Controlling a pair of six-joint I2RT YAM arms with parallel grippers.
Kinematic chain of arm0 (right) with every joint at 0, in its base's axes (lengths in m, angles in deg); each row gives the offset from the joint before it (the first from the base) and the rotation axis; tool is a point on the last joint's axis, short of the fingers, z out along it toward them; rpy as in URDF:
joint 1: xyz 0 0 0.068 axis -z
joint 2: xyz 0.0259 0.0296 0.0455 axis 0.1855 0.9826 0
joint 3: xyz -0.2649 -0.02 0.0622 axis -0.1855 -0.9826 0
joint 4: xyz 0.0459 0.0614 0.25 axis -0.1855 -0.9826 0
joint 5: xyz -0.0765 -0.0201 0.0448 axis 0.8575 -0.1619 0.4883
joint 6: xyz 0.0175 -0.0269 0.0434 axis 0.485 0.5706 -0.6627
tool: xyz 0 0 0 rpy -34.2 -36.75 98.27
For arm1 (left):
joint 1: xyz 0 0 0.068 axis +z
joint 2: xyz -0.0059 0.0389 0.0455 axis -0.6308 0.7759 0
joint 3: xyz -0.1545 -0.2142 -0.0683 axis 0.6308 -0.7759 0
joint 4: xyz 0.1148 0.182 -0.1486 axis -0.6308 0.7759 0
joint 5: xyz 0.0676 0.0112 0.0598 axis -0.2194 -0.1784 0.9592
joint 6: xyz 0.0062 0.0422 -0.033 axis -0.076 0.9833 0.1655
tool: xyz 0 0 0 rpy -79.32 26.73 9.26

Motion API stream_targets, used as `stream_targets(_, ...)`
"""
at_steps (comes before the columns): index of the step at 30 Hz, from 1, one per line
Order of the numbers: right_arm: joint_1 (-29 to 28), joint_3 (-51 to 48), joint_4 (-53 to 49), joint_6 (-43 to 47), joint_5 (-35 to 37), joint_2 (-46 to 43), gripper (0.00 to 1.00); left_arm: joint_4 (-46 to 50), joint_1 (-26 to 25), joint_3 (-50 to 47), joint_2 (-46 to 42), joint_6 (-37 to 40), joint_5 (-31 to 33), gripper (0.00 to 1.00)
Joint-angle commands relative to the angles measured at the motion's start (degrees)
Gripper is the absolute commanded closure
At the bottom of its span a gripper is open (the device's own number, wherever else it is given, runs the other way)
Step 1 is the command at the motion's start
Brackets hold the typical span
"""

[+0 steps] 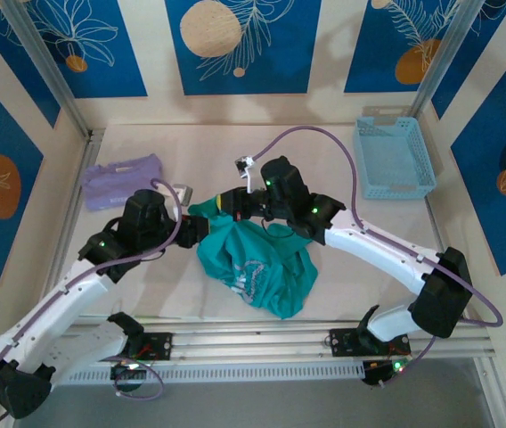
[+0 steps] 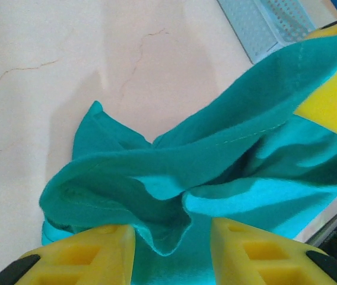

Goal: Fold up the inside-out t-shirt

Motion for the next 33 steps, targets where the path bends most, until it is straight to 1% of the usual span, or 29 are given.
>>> stream_targets(1,-0.35,0.73,1.25,0.68,1.21,-1.81,1.0,-0.42,-0.27,2.09,0.7,1.51,0.57,0.61)
stream_targets(5,-0.33,0.97,1.2,0.76,1.3,-1.64,1.0,-0.69,-0.31,2.18,1.74,1.56,-1.05,0.6)
stream_targets(12,-0.62,0.85,1.6,0.43,0.86,-1.4,1.0,-2.26,-0.32,2.66,2.7,1.77,0.09,0.61)
stream_targets(15,-0.72,0.54,1.71,0.32,0.8,-1.52,1.0,-2.67,-0.33,3.22,3.46,2.08,1.2,0.68)
stream_targets(20,-0.68,0.36,1.53,0.48,1.42,-1.92,1.0,-3.62,-0.22,3.53,4.83,2.38,0.69,0.8)
stream_targets(22,-0.64,0.49,1.18,1.04,1.99,-1.99,1.0,-3.72,-0.23,3.6,4.95,2.72,0.19,0.88)
stream_targets(23,-0.53,0.62,0.84,1.44,2.69,-1.99,1.0,-3.73,-0.17,3.67,4.7,3.02,-0.33,0.95)
stream_targets(24,-0.4,0.79,0.38,2.06,3.51,-2.06,1.0,-3.77,-0.19,3.54,4.41,3.25,-1.01,0.99)
stream_targets(25,-0.25,0.83,-0.25,2.86,4.82,-1.98,1.0,-3.66,0.02,3.54,3.7,3.34,-1.93,1.0)
stream_targets(27,0.44,1.7,-2.41,4.77,8.23,-1.47,1.0,-3.55,0.71,3.28,1.84,3.46,-6.0,1.0)
stream_targets(28,1.04,2.18,-3.61,5.4,8.62,-1.08,1.0,-3.57,1.22,3.08,0.82,3.21,-7.51,1.0)
stream_targets(29,1.59,2.59,-4.52,5.88,8.0,-0.95,0.99,-3.24,1.76,2.96,-0.24,3.01,-8.57,1.0)
stream_targets(30,2.13,2.83,-5.38,6.62,7.07,-1.13,0.94,-2.63,2.38,2.97,-1.03,2.96,-9.0,1.0)
stream_targets(33,2.54,1.34,-8.43,12.82,5.64,-5.24,0.73,0.87,4.82,3.73,-3.06,4.45,-8.47,1.0)
